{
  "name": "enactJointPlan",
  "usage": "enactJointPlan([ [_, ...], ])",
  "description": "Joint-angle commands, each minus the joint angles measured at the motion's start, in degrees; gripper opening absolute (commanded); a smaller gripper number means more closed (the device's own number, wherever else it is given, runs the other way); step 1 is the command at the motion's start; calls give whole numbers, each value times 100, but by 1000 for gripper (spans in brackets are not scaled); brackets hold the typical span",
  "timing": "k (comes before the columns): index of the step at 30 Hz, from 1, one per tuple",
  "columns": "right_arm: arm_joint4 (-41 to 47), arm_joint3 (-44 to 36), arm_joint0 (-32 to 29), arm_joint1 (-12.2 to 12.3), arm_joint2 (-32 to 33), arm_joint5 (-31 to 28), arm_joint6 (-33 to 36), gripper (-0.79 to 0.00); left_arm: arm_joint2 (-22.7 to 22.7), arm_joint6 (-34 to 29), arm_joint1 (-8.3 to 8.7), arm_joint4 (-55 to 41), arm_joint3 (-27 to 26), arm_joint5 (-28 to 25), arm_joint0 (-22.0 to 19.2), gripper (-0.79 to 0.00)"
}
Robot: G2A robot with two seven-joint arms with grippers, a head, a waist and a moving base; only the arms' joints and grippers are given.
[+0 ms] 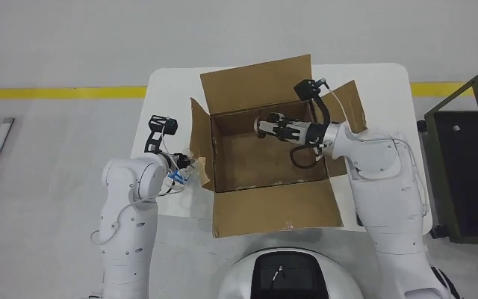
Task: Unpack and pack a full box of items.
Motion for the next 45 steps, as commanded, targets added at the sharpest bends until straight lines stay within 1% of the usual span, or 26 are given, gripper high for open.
enactJointPlan([
  [1,188,-191,-32,25,50,-34,-159,-785,0,0,0,0,0,0,0,0],
  [5,769,-730,-131,105,412,-177,-359,-785,0,0,0,0,0,0,0,0],
  [9,838,-1473,-257,235,1042,-188,-433,-785,0,0,0,0,0,0,0,0],
  [13,560,-2189,-465,383,1801,-82,-406,-785,0,0,0,0,0,0,0,0],
  [15,269,-2513,-610,463,2177,-10,-273,-785,0,0,0,0,0,0,0,0],
  [16,261,-2637,-684,498,2372,27,-221,-785,0,0,0,0,0,0,0,0],
  [17,274,-2719,-769,531,2554,80,-152,-785,0,0,0,0,0,0,0,0],
  [20,-180,-2979,-1081,649,3095,227,221,-785,0,0,0,0,0,0,0,0],
  [22,-345,-2990,-1299,711,3316,369,492,-785,0,0,0,0,0,0,0,0],
  [24,-811,-2963,-1557,778,3486,472,805,-785,0,0,0,0,0,0,0,0],
  [26,-1032,-2873,-1754,831,3529,586,1138,-785,0,0,0,0,0,0,0,0],
  [28,-1583,-2866,-1907,898,3519,613,1447,-785,0,0,0,0,0,0,0,0],
  [30,-1945,-2741,-2023,950,3349,580,1794,-785,0,0,0,0,0,0,0,0],
  [32,-2503,-2655,-2100,1010,3140,443,2099,-785,0,0,0,0,0,0,0,0],
  [36,-3317,-2433,-2125,1103,2602,161,2537,-785,0,0,0,0,0,0,0,0],
  [40,-3723,-2218,-2104,1161,2152,-17,2633,-785,0,0,0,0,0,0,0,0],
  [45,-3990,-2008,-2109,1214,1796,-32,2613,-785,0,0,0,0,0,0,0,0],
])
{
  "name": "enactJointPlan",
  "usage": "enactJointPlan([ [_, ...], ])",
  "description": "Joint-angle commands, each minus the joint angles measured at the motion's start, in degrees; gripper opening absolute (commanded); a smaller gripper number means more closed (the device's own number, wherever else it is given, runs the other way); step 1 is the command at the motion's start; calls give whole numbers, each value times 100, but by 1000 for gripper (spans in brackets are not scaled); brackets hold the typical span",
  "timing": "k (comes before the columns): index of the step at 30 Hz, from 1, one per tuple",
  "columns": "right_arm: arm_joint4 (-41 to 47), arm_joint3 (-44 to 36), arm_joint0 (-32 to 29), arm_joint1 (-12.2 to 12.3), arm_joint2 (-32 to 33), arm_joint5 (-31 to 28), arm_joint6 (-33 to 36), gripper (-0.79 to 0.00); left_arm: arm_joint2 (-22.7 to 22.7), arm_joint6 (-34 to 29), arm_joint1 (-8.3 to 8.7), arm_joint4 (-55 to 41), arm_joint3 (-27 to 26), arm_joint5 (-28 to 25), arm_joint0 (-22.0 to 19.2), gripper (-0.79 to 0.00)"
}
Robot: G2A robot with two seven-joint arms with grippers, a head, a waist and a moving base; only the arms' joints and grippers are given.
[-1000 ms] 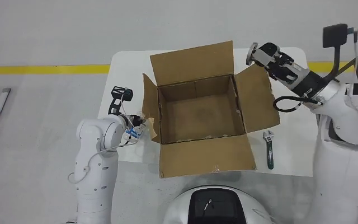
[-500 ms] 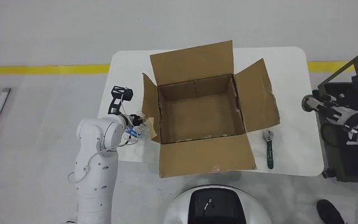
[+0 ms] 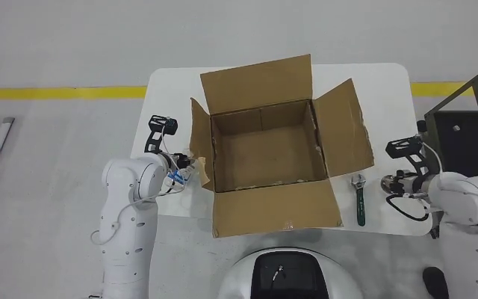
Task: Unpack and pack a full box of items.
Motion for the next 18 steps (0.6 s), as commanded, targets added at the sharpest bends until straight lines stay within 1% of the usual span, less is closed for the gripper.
enactJointPlan([
  [1,-16,76,-2,17,-92,26,-27,-785,0,0,0,0,0,0,0,0],
  [18,-19,349,-276,179,-336,181,-333,-785,0,0,0,0,0,0,0,0],
])
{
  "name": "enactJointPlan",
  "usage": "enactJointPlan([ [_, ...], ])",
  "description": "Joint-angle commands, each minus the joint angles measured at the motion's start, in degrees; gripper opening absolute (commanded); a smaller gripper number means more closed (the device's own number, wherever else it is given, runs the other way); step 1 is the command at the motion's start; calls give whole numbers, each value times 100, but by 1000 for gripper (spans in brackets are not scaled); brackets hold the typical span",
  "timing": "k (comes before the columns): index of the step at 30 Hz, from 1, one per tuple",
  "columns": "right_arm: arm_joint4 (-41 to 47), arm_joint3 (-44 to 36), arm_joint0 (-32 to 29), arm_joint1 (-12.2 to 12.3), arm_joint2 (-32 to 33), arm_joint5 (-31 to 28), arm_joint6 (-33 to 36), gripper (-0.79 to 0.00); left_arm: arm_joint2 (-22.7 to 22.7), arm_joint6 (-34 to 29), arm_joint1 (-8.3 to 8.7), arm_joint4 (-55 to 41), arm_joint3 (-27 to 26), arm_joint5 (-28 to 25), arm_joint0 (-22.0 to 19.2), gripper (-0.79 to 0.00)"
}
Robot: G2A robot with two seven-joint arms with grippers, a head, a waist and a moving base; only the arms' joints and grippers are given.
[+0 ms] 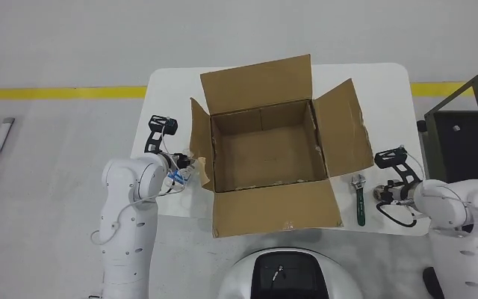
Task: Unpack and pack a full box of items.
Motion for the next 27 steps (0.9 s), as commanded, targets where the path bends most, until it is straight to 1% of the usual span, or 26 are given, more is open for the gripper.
enactJointPlan([
  [1,-10,21,-11,20,-21,-7,-19,-785,0,0,0,0,0,0,0,0],
  [3,1,50,-17,39,-31,8,-40,-773,0,0,0,0,0,0,0,0],
  [5,18,84,-18,59,-44,8,-59,-711,0,0,0,0,0,0,0,0],
  [6,29,97,-17,69,-50,11,-61,-653,0,0,0,0,0,0,0,0],
  [7,45,103,-14,79,-56,12,-61,-625,0,0,0,0,0,0,0,0],
  [8,63,114,-13,89,-61,14,-66,-566,0,0,0,0,0,0,0,0],
  [9,73,126,-12,99,-67,11,-74,-539,0,0,0,0,0,0,0,0],
  [12,117,152,-11,129,-78,16,-87,-514,0,0,0,0,0,0,0,0],
  [14,145,146,-10,150,-70,15,-102,-446,0,0,0,0,0,0,0,0],
  [15,175,122,-8,161,-52,22,-105,-403,0,0,0,0,0,0,0,0],
  [16,211,96,-9,172,-34,26,-94,-314,0,0,0,0,0,0,0,0],
  [17,273,44,-9,183,-6,34,-101,-280,0,0,0,0,0,0,0,0],
  [18,366,3,-18,193,37,47,-115,-163,0,0,0,0,0,0,0,0],
  [20,511,-130,-31,217,165,94,-138,-71,0,0,0,0,0,0,0,0],
  [21,618,-238,-27,229,239,104,-193,-3,0,0,0,0,0,0,0,0],
  [23,916,-456,-42,250,427,85,-449,0,0,0,0,0,0,0,0,0],
  [25,1473,-607,-76,258,647,72,-859,0,0,0,0,0,0,0,0,0],
  [26,1605,-708,-95,269,784,33,-1102,-62,0,0,0,0,0,0,0,0],
  [27,1625,-813,-127,280,899,-28,-1436,-376,0,0,0,0,0,0,0,0],
])
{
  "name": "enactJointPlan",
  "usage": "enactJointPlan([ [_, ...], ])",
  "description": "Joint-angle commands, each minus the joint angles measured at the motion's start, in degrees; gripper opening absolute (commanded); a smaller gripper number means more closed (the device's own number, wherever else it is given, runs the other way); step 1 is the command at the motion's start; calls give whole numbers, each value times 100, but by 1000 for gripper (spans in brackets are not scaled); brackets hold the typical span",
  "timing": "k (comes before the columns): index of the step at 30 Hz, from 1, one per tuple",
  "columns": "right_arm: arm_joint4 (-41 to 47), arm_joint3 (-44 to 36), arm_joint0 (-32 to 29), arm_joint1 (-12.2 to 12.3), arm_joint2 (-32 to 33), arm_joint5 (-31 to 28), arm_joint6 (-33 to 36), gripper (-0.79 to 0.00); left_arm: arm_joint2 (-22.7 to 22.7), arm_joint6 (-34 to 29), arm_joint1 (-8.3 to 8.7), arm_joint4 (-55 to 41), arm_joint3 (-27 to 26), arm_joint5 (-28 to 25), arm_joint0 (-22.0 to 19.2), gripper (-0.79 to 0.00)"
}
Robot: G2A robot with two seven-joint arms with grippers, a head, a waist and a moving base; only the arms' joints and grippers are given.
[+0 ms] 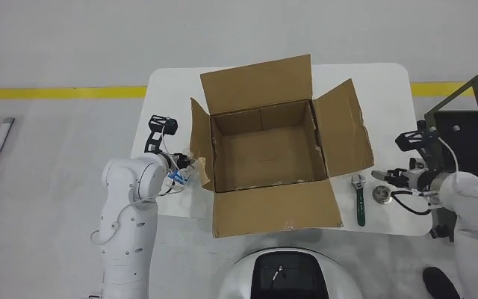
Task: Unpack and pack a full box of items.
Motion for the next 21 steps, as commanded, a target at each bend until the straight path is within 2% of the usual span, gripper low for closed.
enactJointPlan([
  [1,174,-200,-54,12,195,-131,-776,-622,0,0,0,0,0,0,0,0],
  [2,253,-256,-106,13,249,-197,-1128,-748,0,0,0,0,0,0,0,0],
  [3,252,-313,-159,17,281,-295,-1479,-785,0,0,0,0,0,0,0,0],
  [5,32,-370,-249,27,260,-426,-2075,-785,0,0,0,0,0,0,0,0],
  [7,9,-306,-282,20,180,-266,-2494,-785,0,0,0,0,0,0,0,0],
  [17,43,-294,-296,17,144,-230,-2580,-785,0,0,0,0,0,0,0,0],
  [21,-186,-265,-362,3,-31,91,-3438,-785,0,0,0,0,0,0,0,0],
])
